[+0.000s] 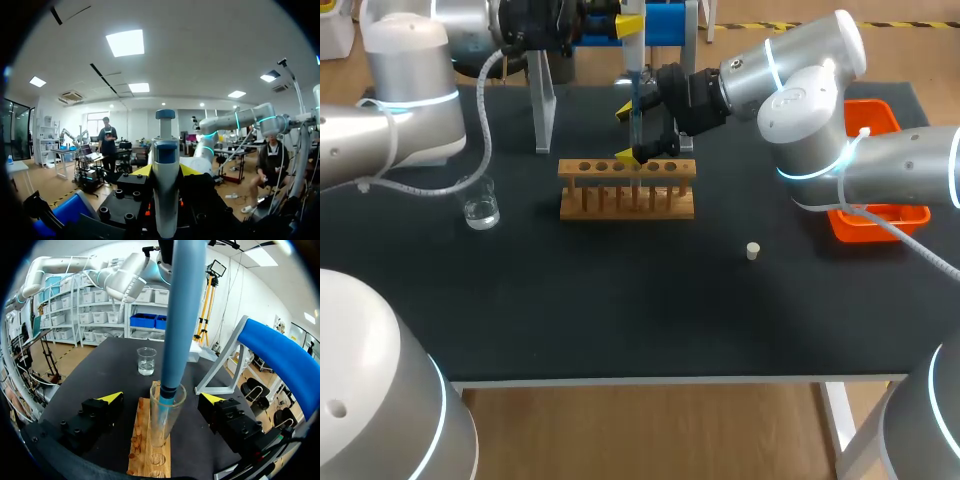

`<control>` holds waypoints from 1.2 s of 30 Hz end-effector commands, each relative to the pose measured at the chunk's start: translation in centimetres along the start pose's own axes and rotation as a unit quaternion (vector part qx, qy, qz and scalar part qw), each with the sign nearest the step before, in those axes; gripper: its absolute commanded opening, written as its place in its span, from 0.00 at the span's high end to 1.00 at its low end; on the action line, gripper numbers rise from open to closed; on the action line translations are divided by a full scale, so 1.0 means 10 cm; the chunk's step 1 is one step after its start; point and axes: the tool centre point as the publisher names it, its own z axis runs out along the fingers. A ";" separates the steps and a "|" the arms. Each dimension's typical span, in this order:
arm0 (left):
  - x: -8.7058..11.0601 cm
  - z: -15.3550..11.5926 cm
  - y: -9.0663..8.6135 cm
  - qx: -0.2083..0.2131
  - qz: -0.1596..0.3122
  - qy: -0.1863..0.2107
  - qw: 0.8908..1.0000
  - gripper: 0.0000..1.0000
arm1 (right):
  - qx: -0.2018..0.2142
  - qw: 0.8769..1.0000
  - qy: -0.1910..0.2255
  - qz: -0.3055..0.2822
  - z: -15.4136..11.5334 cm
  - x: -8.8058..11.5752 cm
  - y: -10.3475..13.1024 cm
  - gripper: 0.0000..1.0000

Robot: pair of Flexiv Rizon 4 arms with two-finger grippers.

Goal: Invert the test tube, pick up the pipette, mount the tip to pipette, aspirate from beaker and dispense into the tube, eject the tip, return the pipette, and cap with the stopper.

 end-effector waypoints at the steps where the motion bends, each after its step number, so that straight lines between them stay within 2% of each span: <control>1: -0.03 0.00 0.03 0.003 0.000 0.002 1.000 1.00 | 0.001 1.000 0.001 0.000 -0.01 -0.01 0.00 0.00; 36: -0.03 0.01 0.05 0.001 -0.007 0.006 1.000 1.00 | 0.001 1.000 0.001 0.000 -0.01 -0.01 0.00 0.00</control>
